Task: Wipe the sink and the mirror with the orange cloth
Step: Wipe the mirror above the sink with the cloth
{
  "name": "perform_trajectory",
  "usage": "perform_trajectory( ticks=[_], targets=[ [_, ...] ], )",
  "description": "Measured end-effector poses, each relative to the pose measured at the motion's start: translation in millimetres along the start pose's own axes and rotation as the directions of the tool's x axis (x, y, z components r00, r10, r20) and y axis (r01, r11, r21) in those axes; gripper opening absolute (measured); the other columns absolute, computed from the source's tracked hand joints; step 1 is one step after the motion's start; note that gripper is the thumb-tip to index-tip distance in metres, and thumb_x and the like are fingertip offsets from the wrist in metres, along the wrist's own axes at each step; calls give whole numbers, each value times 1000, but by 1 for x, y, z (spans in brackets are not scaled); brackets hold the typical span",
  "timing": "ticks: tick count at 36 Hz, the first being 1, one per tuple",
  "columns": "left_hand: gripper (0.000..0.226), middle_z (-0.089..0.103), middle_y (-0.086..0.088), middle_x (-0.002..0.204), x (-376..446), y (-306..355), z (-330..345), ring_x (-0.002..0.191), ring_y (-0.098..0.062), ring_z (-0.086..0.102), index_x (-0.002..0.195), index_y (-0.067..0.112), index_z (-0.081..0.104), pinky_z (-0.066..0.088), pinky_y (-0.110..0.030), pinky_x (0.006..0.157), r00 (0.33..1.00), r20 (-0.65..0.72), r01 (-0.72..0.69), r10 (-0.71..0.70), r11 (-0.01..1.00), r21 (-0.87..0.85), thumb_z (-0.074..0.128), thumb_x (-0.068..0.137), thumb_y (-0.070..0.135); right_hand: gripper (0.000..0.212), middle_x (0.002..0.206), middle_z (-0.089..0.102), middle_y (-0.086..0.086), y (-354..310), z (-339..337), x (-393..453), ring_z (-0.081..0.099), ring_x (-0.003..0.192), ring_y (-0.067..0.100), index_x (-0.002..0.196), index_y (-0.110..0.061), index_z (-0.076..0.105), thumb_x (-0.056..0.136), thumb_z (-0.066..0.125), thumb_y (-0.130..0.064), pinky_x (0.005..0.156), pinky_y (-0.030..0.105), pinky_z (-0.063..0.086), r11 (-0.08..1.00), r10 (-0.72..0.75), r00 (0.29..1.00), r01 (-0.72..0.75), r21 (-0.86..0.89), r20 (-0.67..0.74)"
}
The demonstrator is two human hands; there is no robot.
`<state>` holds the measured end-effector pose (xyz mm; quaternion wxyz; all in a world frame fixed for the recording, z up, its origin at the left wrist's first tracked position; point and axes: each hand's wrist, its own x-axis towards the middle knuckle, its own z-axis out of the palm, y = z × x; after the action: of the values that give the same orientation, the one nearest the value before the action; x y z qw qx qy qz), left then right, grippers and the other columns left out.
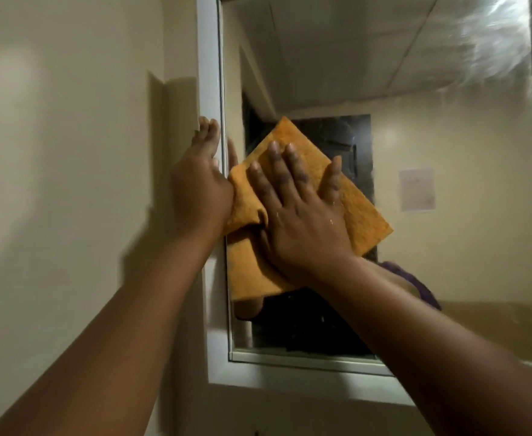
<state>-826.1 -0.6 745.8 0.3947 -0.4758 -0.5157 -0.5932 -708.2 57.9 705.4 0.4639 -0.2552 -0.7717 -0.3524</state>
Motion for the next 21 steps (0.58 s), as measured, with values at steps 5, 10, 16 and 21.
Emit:
perform_trajectory(
  ticks=[5,10,16,21],
  targets=[
    [51,33,6,145,-46,-14,-1,131,-2,27,140,11,37,26,-19,110,1000,6,-29,29,999,-27,42,92,-7,67,158,11,10,-25,22,-60,6,146,29,149,-17,23,94,16,-56,110,63,-5,997,-41,999,39,72,23],
    [52,28,11,143,-87,-25,-2,134,-2,24,140,12,37,24,-18,109,999,39,-17,18,1000,-10,43,92,-6,64,156,16,10,-39,37,-90,11,144,28,147,-17,26,96,6,-51,111,62,-3,996,-46,998,42,76,52],
    [50,40,-3,146,-92,-25,-1,134,-7,27,138,10,42,28,-18,107,999,37,15,-14,1000,-19,45,91,-6,69,156,19,9,-42,36,-64,14,144,26,146,-17,29,87,28,-53,110,63,-1,998,-43,999,42,54,19],
    [49,39,-2,146,-93,-25,-2,134,-8,28,138,11,40,28,-20,107,999,39,14,-13,1000,-16,44,92,-4,72,157,17,10,-46,38,-61,11,145,27,148,-16,24,87,30,-54,110,63,-3,999,-27,999,26,36,32]
  ],
)
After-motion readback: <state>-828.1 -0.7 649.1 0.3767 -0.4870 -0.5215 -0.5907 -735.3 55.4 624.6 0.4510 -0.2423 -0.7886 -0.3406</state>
